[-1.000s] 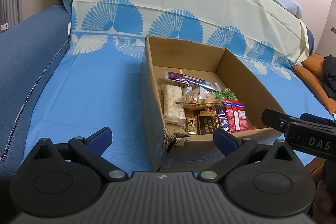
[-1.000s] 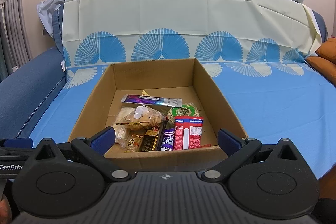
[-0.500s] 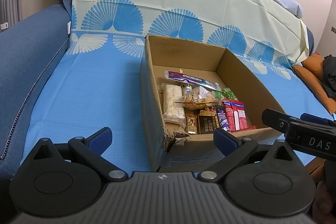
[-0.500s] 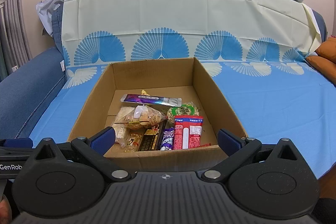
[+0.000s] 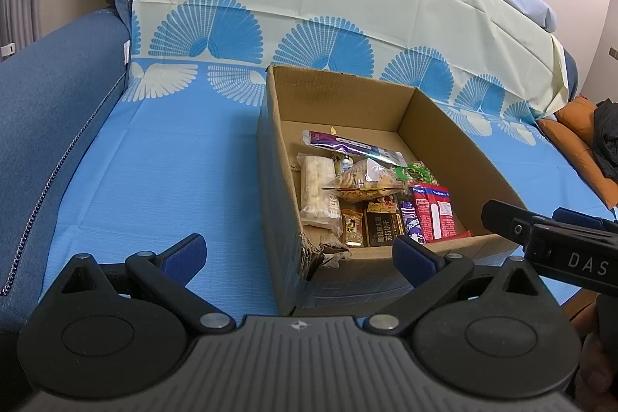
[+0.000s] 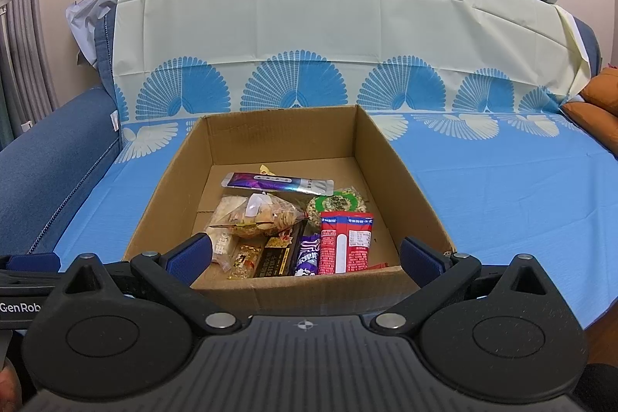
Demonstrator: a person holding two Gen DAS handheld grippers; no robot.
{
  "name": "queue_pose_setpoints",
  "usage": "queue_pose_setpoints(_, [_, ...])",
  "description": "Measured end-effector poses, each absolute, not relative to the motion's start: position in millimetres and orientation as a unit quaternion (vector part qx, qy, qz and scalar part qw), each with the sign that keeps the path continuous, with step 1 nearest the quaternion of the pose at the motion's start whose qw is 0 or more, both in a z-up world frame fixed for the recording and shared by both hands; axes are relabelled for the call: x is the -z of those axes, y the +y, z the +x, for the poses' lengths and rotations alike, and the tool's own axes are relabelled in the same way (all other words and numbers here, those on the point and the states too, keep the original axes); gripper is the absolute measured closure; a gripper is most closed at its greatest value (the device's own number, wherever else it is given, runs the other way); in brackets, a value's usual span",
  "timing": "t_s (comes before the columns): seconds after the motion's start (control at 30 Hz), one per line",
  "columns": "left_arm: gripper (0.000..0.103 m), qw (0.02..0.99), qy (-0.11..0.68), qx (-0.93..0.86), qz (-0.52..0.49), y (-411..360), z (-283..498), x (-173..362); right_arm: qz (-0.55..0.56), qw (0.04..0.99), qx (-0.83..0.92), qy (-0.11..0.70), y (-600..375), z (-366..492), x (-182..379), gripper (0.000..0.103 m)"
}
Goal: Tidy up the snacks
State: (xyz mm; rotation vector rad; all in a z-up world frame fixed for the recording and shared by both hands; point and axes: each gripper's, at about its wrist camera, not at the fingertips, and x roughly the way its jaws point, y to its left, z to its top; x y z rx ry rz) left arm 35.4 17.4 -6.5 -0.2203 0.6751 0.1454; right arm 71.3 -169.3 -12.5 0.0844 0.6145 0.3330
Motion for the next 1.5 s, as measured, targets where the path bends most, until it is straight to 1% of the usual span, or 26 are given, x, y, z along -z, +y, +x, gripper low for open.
queue_pose_setpoints(1.5, [0.0, 0.935, 0.331, -0.064, -0.107, 14.5, 39.7, 8.4, 0.051, 0.937, -0.154, 0.31, -171.5, 73.3, 14.3, 0.001])
